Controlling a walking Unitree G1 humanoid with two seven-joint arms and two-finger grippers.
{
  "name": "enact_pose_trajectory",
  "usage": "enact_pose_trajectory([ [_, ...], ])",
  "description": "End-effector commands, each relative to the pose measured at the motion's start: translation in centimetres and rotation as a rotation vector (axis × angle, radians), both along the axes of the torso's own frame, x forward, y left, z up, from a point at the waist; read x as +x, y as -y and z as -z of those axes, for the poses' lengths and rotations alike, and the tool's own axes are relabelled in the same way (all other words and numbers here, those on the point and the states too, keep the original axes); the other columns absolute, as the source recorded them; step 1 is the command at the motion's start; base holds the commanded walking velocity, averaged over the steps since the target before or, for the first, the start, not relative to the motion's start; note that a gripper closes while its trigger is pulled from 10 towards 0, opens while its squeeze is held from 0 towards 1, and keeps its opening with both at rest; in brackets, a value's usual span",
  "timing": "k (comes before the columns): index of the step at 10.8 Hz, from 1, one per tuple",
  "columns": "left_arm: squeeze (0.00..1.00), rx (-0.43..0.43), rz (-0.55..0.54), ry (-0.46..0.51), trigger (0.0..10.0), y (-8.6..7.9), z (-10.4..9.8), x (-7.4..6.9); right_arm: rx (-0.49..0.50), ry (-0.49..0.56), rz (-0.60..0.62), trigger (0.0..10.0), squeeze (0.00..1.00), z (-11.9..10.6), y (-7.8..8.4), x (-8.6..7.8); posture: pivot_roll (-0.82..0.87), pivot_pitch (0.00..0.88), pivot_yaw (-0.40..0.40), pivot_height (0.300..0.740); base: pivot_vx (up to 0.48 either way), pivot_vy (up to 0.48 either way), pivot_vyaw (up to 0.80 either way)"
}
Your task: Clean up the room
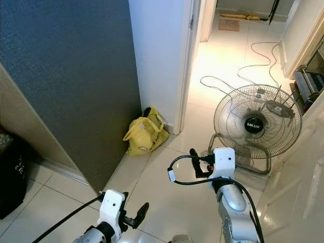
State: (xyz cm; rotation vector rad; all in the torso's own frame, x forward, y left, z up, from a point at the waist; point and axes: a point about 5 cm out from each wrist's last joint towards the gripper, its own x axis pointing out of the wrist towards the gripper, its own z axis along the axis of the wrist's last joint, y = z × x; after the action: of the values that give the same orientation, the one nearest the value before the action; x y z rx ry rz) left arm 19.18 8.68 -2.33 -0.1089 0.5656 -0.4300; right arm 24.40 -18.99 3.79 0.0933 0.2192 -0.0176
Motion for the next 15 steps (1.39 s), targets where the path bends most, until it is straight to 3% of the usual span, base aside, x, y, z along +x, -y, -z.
enact_pose_trajectory([
  [1,0.0,0.043,-0.184,0.369,10.0,-4.8,-9.4,10.4,0.063,0.046,-0.159,10.0,0.0,-1.6,-6.2,4.2,-0.1,0.0,-0.009,0.74,0.0,0.0,0.0],
  [2,0.0,0.024,-0.189,0.417,10.0,-6.5,-10.2,9.5,0.05,0.078,-0.181,10.0,0.0,-2.5,-7.1,5.9,-0.09,0.0,-0.005,0.74,0.0,0.0,0.0],
  [4,0.0,0.045,-0.308,0.446,10.0,-7.5,-10.5,9.6,0.015,0.061,-0.119,10.0,0.0,-1.7,-5.6,4.9,-0.08,0.0,0.004,0.74,0.0,0.0,0.0],
  [5,1.0,0.074,-0.336,0.446,10.0,-7.9,-10.2,9.8,0.005,0.087,-0.099,10.0,0.85,-2.0,-4.9,4.7,-0.09,0.0,0.022,0.74,0.0,0.0,0.0],
  [6,1.0,0.149,-0.334,0.447,10.0,-9.3,-10.2,9.3,0.009,0.128,-0.018,10.0,1.0,-2.1,-3.7,4.3,-0.1,0.0,0.033,0.74,0.0,0.0,0.0],
  [7,1.0,0.225,-0.337,0.435,10.0,-10.8,-9.8,8.0,-0.062,0.151,-0.022,10.0,1.0,-2.1,-3.3,3.0,-0.11,0.0,0.044,0.74,0.0,0.0,0.0],
  [8,1.0,0.228,-0.333,0.406,10.0,-11.0,-8.8,6.9,-0.091,0.154,-0.035,10.0,1.0,-1.8,-2.9,2.4,-0.14,0.0,0.06,0.74,0.0,0.0,0.0],
  [9,1.0,0.196,-0.341,0.387,10.0,-10.7,-8.3,6.6,-0.072,0.137,-0.008,10.0,1.0,-1.5,-2.3,2.3,-0.14,0.0,0.056,0.74,0.0,0.0,0.0],
  [10,1.0,0.026,-0.295,0.391,10.0,-9.4,-8.9,6.9,-0.054,0.144,-0.036,10.0,1.0,-1.6,-2.7,2.5,-0.14,0.0,0.051,0.74,0.0,0.0,0.0],
  [11,0.0,0.079,-0.334,0.436,10.0,-9.5,-9.6,8.4,-0.033,0.136,-0.048,10.0,0.0,-1.6,-3.4,3.0,-0.15,0.0,0.052,0.74,0.0,0.0,0.0],
  [12,0.0,0.082,-0.349,0.43,10.0,-9.4,-9.7,9.0,-0.021,0.132,-0.045,10.0,0.0,-1.7,-3.4,3.5,-0.15,0.0,0.049,0.74,0.0,0.0,0.0],
  [15,0.0,0.073,-0.331,0.431,10.0,-8.8,-9.5,9.2,-0.001,0.088,-0.028,10.0,0.0,-1.1,-2.7,3.7,-0.17,0.0,0.046,0.74,0.0,0.0,0.0],
])
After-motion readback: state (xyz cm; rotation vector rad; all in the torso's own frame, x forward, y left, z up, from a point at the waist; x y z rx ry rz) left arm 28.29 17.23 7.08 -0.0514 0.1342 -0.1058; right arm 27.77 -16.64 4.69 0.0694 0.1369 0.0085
